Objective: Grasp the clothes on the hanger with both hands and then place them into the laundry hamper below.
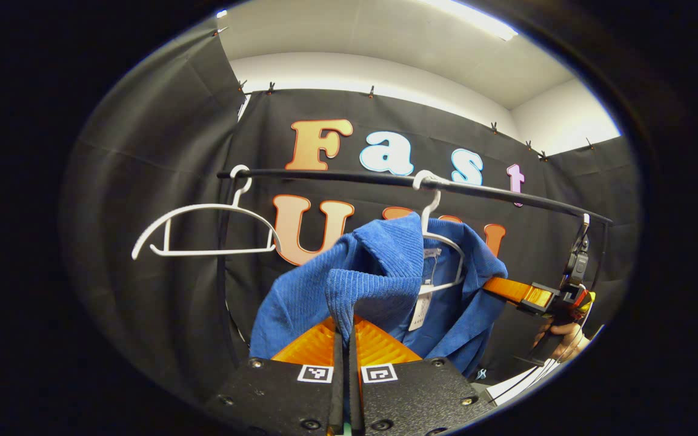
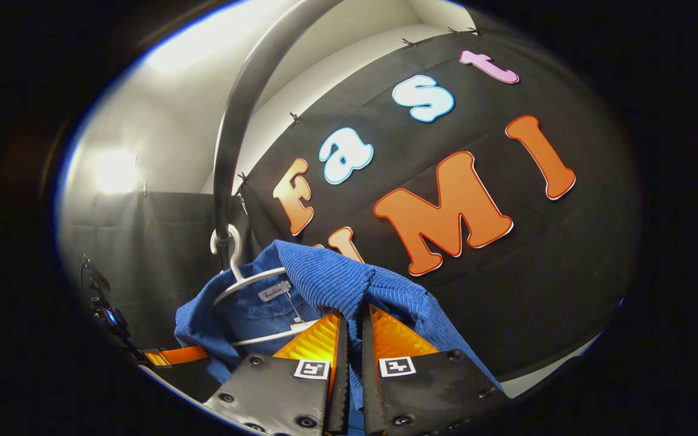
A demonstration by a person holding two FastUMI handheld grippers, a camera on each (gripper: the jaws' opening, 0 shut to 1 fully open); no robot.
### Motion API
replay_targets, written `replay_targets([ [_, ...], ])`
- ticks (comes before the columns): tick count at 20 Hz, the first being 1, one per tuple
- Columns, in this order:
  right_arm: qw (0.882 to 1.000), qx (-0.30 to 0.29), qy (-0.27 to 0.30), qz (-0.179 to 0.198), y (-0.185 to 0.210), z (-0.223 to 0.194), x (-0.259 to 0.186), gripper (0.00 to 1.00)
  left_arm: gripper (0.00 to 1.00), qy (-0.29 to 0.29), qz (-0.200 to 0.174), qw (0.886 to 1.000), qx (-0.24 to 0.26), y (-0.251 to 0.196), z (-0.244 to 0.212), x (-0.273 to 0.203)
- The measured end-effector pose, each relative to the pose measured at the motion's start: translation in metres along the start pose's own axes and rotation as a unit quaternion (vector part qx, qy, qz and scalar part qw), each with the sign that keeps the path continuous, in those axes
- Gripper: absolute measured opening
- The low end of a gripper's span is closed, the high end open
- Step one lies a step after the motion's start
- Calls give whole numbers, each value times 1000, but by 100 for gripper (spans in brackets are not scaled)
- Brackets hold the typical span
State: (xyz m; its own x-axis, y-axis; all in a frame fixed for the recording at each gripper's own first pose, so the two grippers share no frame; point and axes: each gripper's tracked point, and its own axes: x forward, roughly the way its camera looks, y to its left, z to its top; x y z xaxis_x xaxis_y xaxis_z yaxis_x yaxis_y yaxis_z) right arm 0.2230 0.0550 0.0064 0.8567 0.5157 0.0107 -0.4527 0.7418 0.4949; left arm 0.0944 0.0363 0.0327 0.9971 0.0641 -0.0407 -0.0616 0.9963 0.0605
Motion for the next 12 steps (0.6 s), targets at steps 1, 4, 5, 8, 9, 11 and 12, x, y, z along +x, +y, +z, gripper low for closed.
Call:
replay_targets([
  [1, 1000, 8, -2, 4, 1, 3, 1, 17, 2, -3, 0, 1000, -3, 3, 6, -1],
  [4, 1000, 20, -13, 7, -1, 14, 6, 17, 2, -18, 7, 1000, -9, 16, 24, -5],
  [5, 1000, 24, -15, 10, -1, 16, 8, 17, 6, -24, 12, 1000, -8, 22, 30, -6],
  [8, 999, 44, -22, 14, -3, 22, 10, 16, 6, -37, 21, 999, 0, 36, 48, -5],
  [9, 998, 51, -27, 17, -5, 25, 13, 16, 6, -41, 23, 999, 5, 41, 54, -5],
  [11, 997, 71, -36, 18, -12, 30, 17, 17, 4, -47, 25, 998, 20, 49, 65, -4],
  [12, 996, 85, -37, 19, -14, 32, 18, 16, 4, -48, 28, 998, 29, 54, 69, -3],
])
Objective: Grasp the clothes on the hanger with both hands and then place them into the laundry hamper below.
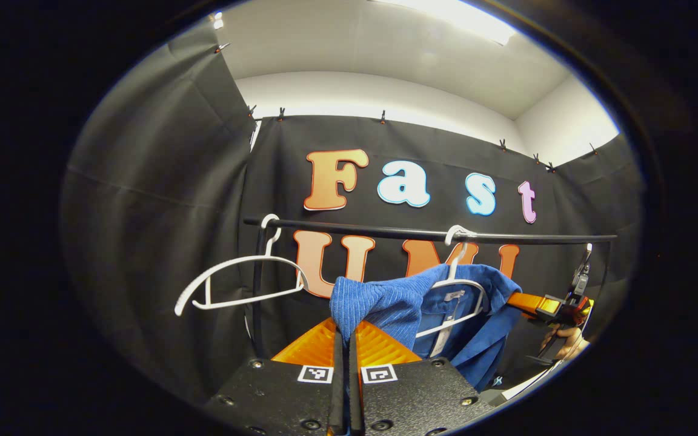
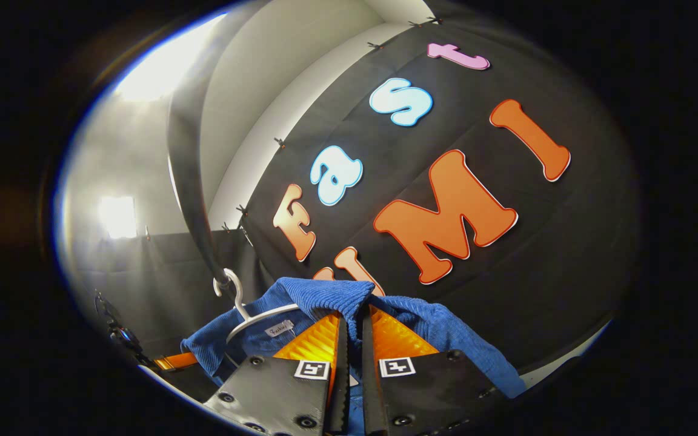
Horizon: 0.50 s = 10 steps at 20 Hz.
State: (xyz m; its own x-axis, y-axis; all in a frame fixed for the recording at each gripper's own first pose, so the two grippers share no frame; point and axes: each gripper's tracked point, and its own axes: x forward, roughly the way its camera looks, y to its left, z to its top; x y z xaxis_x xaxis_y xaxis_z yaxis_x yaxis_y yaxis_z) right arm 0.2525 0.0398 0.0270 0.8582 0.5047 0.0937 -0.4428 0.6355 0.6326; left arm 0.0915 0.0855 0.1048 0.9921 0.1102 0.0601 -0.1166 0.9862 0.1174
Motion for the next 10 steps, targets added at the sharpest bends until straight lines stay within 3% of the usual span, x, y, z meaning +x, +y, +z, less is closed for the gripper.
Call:
replay_targets([
  [10, 995, 89, -43, 23, -15, 31, 19, 16, 3, -32, 22, 996, 84, 45, 27, 42],
])
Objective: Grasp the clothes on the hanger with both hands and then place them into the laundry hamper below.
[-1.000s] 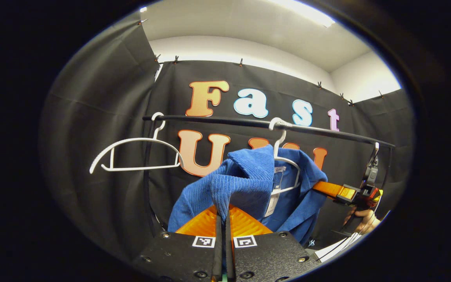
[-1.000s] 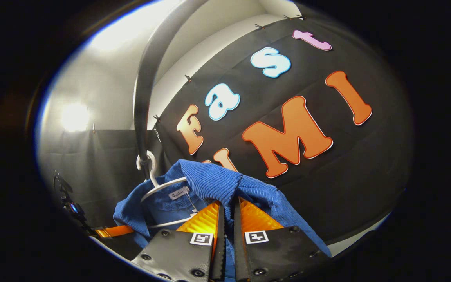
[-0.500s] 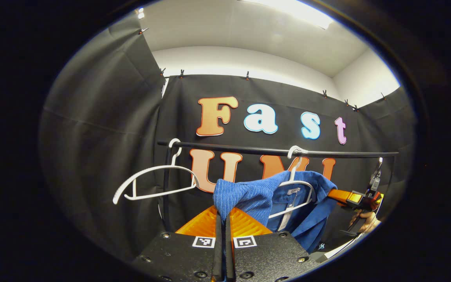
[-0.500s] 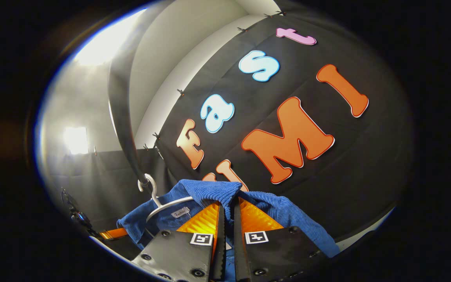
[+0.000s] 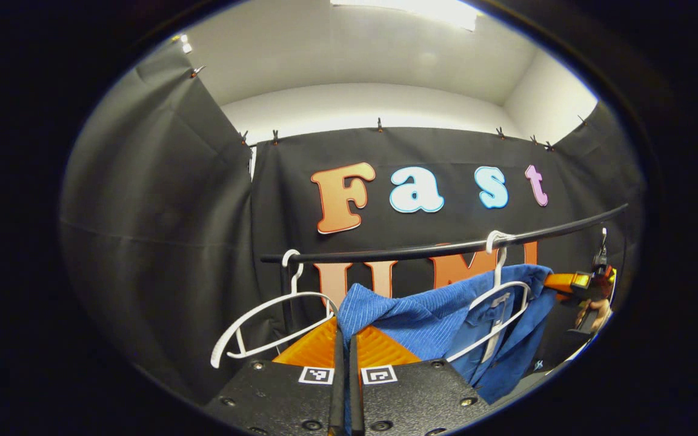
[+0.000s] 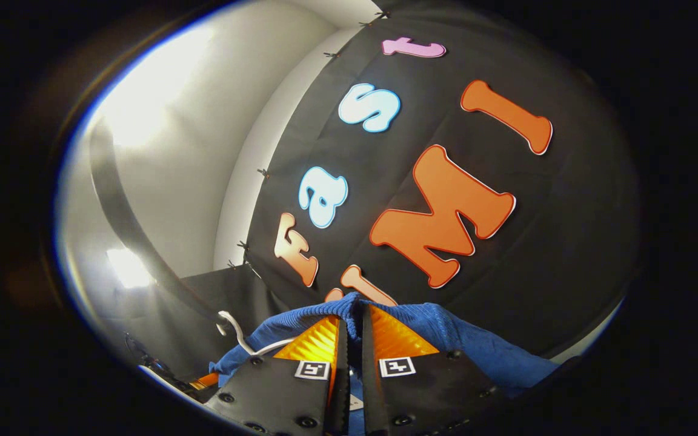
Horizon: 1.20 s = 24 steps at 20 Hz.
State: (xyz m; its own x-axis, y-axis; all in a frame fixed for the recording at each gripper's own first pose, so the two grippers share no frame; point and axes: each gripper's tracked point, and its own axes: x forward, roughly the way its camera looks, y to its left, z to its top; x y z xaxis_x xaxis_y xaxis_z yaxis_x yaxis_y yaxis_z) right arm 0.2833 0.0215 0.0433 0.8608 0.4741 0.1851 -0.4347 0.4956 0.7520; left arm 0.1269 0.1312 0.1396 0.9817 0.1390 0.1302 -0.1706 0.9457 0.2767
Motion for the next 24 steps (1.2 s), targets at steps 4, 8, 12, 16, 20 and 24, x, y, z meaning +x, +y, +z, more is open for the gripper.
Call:
replay_targets([
  [4, 1000, -2, -10, -7, -6, 11, 17, 16, 3, 12, 4, 1000, -25, 10, -14, 17],
  [8, 1000, 3, 0, -19, -15, 5, 22, 7, 3, 31, 0, 999, -30, 17, -39, 36],
  [12, 999, 10, 3, -32, -28, 3, 24, 7, 3, 54, -16, 997, -44, 13, -69, 49],
  [16, 998, 19, 6, -52, -47, 6, 29, 7, 4, 84, -40, 994, -49, 2, -100, 54],
  [20, 999, 19, -8, -50, -48, 16, 36, 7, 3, 111, -60, 991, -50, -7, -131, 58],
  [24, 998, 30, 6, -59, -59, 9, 42, 7, 4, 131, -75, 987, -51, -19, -158, 54],
])
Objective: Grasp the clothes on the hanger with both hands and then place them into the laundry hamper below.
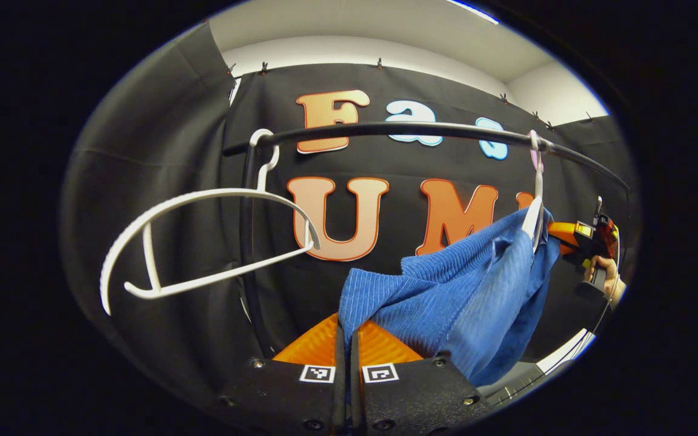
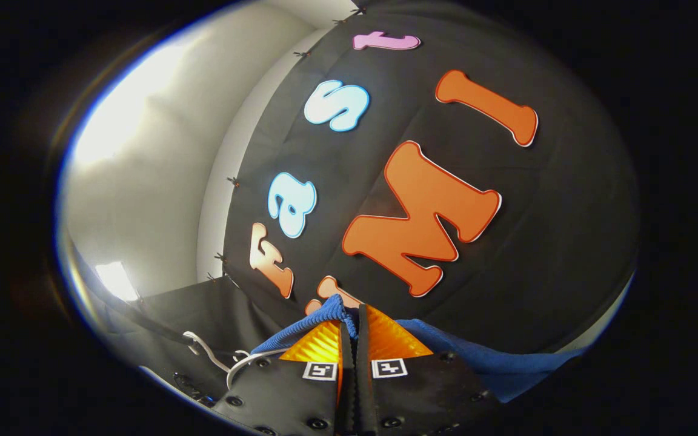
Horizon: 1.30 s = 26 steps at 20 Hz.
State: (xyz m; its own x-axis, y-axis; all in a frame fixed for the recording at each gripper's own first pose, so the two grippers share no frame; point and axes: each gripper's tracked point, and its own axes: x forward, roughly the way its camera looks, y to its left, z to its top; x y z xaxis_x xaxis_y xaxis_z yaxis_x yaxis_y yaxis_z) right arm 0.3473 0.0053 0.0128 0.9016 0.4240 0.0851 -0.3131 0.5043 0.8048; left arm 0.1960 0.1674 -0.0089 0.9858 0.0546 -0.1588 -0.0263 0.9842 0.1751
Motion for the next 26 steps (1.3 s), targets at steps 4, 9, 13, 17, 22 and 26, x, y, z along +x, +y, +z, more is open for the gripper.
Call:
replay_targets([
  [4, 998, 33, 20, -52, -39, -15, 6, 7, 4, 20, 6, 1000, -8, -3, -22, -2],
  [9, 997, 23, 22, -74, -52, -31, 6, 7, 3, 15, 12, 1000, -16, -5, -26, -12],
  [13, 994, 11, 32, -102, -67, -44, -10, 7, 4, 18, 26, 999, -9, -8, -35, -22],
  [17, 986, 4, 53, -156, -109, -78, -45, 7, 3, 38, 37, 999, -8, -11, -64, -34],
  [22, 983, -18, 58, -171, -113, -97, -80, 7, 4, 39, 39, 998, 19, -14, -68, -55],
  [26, 982, -40, 68, -174, -101, -112, -98, 7, 3, 52, 50, 997, 16, -4, -84, -80],
])
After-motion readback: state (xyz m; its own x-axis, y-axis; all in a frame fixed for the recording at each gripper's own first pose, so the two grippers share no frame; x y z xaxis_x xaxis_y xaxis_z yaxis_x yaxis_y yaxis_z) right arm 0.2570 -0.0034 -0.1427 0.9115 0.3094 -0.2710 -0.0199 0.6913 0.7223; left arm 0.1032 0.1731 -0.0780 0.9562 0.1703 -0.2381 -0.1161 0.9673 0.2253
